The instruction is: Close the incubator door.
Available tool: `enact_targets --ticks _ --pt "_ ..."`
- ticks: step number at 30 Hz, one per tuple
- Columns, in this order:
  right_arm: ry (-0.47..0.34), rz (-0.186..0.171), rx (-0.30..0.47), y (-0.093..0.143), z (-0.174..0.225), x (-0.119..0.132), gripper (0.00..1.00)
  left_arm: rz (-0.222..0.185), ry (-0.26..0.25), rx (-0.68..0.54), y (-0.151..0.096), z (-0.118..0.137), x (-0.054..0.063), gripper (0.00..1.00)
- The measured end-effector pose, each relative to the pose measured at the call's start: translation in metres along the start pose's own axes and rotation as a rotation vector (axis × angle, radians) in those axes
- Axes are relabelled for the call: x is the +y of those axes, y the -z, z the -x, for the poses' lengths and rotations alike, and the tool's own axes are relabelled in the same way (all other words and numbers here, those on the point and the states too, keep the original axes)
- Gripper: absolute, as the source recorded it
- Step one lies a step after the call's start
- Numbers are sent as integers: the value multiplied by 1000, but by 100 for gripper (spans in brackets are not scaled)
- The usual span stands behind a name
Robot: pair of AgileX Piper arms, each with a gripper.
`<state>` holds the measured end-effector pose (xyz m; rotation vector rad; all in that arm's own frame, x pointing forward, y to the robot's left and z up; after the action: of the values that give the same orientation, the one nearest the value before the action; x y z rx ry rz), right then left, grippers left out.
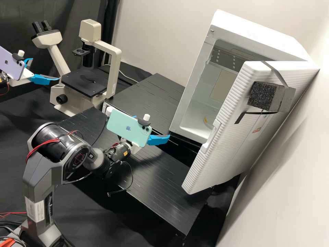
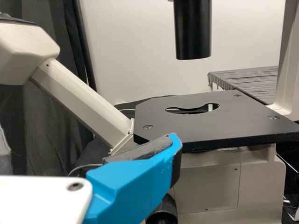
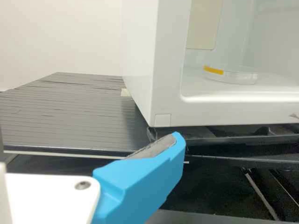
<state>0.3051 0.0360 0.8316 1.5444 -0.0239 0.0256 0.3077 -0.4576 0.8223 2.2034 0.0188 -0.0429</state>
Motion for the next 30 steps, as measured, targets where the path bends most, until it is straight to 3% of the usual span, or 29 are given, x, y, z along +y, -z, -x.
enact_targets --ticks 13,17,23,30 --pt "-12 0 -7 -2 10 4 100 0 0 0 0 0 0 100" --pt "-85 3 3 -2 33 20 100 0 0 0 0 0 0 100" --pt "-239 14 84 8 74 43 100 0 0 0 0 0 0 100" --pt "-378 47 137 11 120 63 100 0 0 0 0 0 0 100"
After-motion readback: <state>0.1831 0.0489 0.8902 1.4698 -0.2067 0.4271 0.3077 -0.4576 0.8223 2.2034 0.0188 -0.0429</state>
